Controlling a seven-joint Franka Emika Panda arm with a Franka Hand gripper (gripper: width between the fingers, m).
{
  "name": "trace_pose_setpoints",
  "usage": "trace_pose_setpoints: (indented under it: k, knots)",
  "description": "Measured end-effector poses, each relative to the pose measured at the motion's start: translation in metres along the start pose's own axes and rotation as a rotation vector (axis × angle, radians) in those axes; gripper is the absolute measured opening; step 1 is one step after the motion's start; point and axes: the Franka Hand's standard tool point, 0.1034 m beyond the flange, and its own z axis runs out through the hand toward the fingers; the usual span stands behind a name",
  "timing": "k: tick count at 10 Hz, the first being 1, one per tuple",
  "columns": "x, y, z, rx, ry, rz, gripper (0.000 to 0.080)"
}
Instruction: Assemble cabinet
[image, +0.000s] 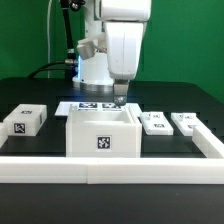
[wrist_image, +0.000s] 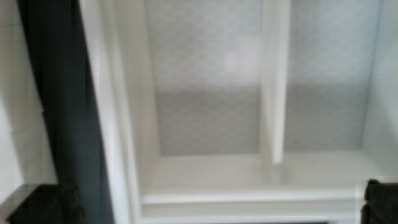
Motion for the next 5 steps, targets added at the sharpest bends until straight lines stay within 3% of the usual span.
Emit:
trace_pose_setpoints:
  k: [5]
  knots:
    - [-0.005,-0.024,0.007,0.035,-0.005,-0.049,0.0798]
